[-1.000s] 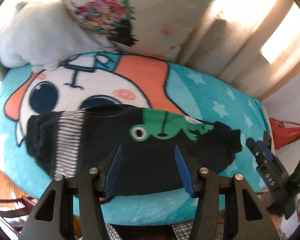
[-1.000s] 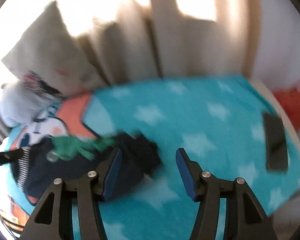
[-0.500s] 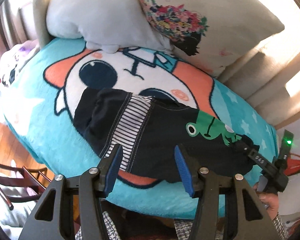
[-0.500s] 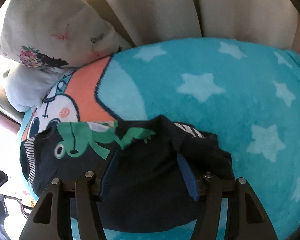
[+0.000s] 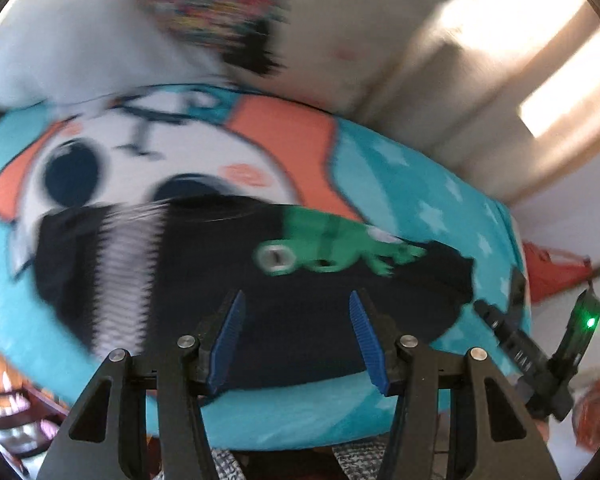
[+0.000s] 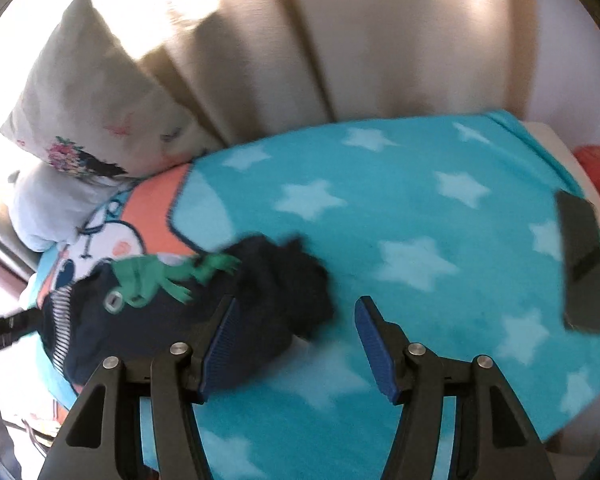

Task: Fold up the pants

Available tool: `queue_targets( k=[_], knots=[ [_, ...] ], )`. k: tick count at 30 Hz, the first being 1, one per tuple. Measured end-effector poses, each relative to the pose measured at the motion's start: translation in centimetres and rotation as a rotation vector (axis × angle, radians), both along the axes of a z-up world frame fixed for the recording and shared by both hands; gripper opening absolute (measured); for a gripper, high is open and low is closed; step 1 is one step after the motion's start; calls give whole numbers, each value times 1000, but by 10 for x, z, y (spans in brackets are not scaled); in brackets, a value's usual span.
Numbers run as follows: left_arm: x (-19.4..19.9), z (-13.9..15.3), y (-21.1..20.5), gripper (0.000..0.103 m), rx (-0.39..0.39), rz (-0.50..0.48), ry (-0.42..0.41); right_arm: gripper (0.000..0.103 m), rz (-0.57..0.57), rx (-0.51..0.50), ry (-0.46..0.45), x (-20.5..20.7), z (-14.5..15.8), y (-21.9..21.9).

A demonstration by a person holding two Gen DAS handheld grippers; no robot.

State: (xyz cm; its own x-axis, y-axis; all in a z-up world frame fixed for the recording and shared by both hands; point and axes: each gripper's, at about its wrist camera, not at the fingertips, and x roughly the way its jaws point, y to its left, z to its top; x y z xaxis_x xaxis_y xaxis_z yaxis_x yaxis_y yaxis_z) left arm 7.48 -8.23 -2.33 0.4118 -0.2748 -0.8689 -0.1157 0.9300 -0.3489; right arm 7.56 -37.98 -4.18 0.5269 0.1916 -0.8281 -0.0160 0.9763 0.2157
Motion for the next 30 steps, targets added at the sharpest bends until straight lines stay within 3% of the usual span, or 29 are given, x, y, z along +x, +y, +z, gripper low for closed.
queue_targets(
  k=[5, 9, 13, 20, 30],
  knots=[
    [52, -9, -64, 53, -69, -191, 47, 65, -32, 65, 56, -21, -11, -29],
    [91, -17, -115, 54, -72, -330, 71, 65, 11, 164, 105, -14, -25, -25],
    [124, -45, -148, 54, -124, -413, 157, 65, 39, 193, 94, -3, -35, -10],
    [155, -84, -165, 54, -194, -449, 262, 65, 74, 205, 62, 13, -45, 13],
    [170, -90, -190, 57, -204, -541, 267, 65, 49, 182, 20, 21, -53, 26]
  ],
)
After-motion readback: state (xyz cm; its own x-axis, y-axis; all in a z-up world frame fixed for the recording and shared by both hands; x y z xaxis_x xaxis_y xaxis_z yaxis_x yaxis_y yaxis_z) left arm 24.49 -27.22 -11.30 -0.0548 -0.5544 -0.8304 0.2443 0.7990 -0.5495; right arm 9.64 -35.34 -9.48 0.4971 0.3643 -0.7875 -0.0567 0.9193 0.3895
